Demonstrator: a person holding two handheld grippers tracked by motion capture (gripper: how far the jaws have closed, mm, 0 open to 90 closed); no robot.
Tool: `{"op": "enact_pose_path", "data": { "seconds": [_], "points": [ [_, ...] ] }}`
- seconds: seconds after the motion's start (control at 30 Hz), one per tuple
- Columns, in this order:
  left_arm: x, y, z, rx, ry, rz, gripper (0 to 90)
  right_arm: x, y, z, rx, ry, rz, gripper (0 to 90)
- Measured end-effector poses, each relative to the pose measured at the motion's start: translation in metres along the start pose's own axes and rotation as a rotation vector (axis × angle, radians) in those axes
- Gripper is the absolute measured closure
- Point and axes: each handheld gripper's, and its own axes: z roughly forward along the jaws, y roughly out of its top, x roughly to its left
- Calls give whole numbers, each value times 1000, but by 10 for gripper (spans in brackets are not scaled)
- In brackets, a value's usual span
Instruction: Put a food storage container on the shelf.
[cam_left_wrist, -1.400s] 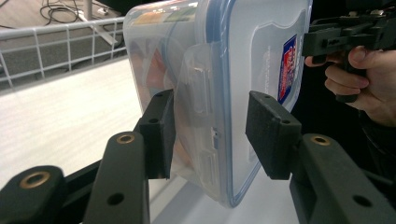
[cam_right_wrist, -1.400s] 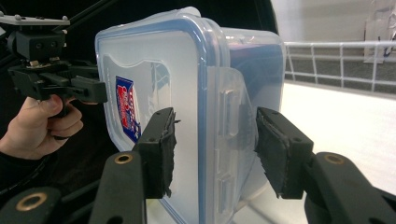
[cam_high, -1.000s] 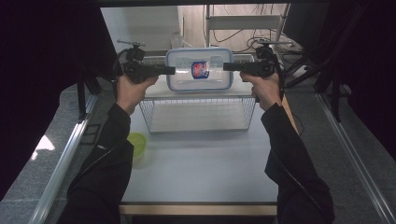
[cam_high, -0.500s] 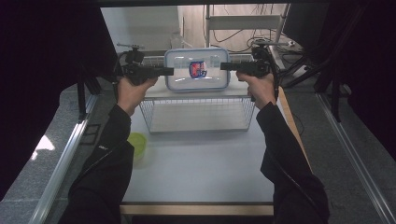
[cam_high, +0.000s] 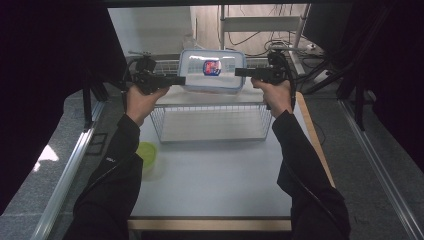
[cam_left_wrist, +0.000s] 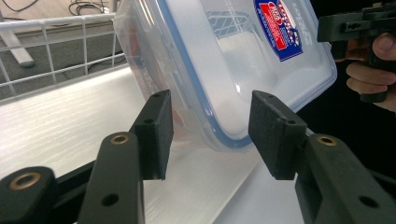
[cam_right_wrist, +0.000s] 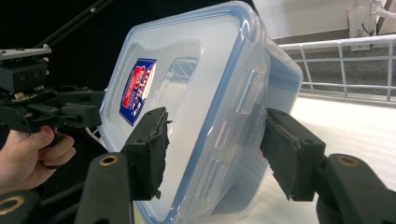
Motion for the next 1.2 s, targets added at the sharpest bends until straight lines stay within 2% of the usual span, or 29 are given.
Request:
{"op": "enact_pose_path", "data": {
  "seconds": [0.1, 0.17, 0.2, 0.27, 0.37, 0.43, 0.5, 0.57, 0.63, 0.77, 0.83, 0.9, 1.07, 1.13, 1.2],
  "points": [
    [-1, 0, 1, -10, 2, -1, 479, -1, 1, 1, 1, 0, 1, 414],
    [-1, 0, 2, -22, 8, -1, 421, 2, 1, 0, -22, -44, -28, 425],
    [-2, 0, 3, -23, 13, 11, 390, 4, 1, 0, -22, -72, -55, 423],
    [-6, -1, 4, -24, 56, 42, 360, 7, 1, 0, -17, -100, -85, 420],
    [-8, -3, 0, -45, 57, 63, 329, 11, 0, -4, -38, -122, -106, 426],
    [-10, -4, -4, -61, 57, 72, 333, 14, -1, -10, -58, -130, -123, 468],
    [-15, -7, -10, -75, 61, 92, 368, 18, -4, -17, -74, -140, -155, 533],
    [-21, -12, -15, -79, 97, 124, 438, 23, -8, -24, -84, -162, -192, 648],
    [-25, -17, -17, -79, 90, 140, 524, 26, -14, -30, -84, -184, -236, 743],
    [-31, -29, -9, -36, 81, 183, 681, 25, -31, -27, -24, -174, -278, 850],
    [-33, -33, 0, -14, 93, 190, 758, 22, -38, -20, 10, -168, -299, 885],
    [-33, -33, 6, -3, 102, 192, 815, 19, -44, -13, 28, -148, -297, 895],
    [-30, -30, 17, -2, 120, 157, 844, 18, -46, -3, 47, -139, -302, 896],
    [-28, -29, 19, -7, 97, 142, 865, 17, -45, -2, 48, -131, -295, 896],
    [-27, -28, 20, -5, 98, 152, 878, 17, -44, -1, 50, -131, -301, 897]
  ]
}}
